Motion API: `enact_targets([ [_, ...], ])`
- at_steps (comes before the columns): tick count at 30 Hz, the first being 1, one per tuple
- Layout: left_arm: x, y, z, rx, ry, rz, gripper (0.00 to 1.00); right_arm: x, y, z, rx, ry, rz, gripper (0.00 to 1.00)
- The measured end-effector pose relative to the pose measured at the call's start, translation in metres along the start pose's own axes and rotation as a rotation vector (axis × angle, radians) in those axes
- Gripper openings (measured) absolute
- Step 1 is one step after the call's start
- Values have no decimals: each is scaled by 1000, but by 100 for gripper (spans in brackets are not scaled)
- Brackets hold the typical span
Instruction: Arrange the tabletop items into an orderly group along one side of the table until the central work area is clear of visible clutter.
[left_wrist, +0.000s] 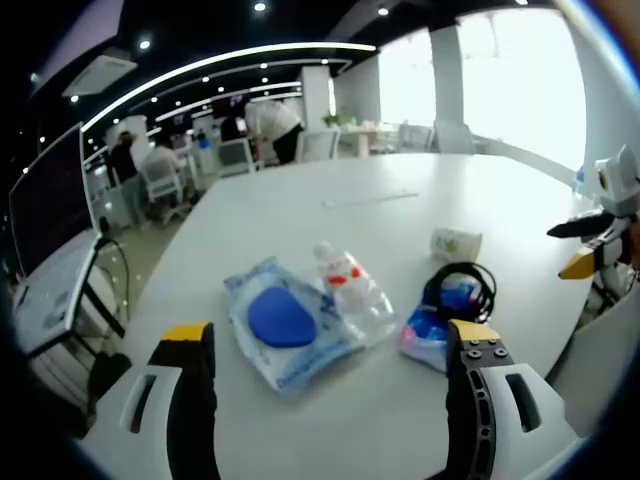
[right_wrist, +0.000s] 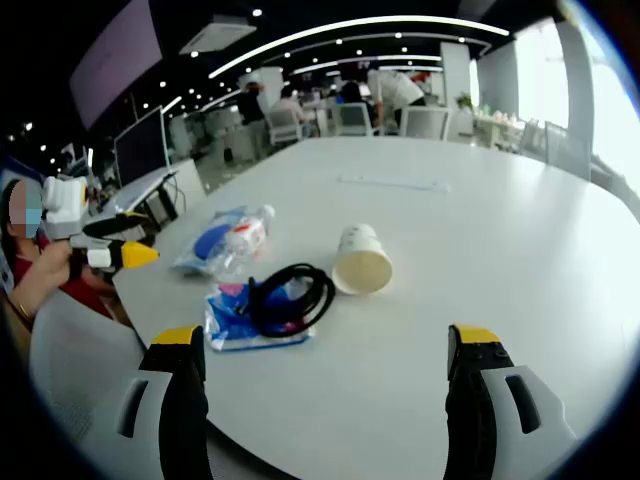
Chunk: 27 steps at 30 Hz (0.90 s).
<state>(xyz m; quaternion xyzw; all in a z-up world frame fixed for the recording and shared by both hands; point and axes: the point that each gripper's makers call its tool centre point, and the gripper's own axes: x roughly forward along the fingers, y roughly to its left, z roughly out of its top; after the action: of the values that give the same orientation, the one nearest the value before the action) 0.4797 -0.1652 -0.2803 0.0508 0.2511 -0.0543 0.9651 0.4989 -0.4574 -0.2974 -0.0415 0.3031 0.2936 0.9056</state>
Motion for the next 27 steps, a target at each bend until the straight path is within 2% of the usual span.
enact_targets([
  [27, 0, 2, -2, -4, 13, 9, 91, 2, -1, -4, -26, 23, -5, 100],
])
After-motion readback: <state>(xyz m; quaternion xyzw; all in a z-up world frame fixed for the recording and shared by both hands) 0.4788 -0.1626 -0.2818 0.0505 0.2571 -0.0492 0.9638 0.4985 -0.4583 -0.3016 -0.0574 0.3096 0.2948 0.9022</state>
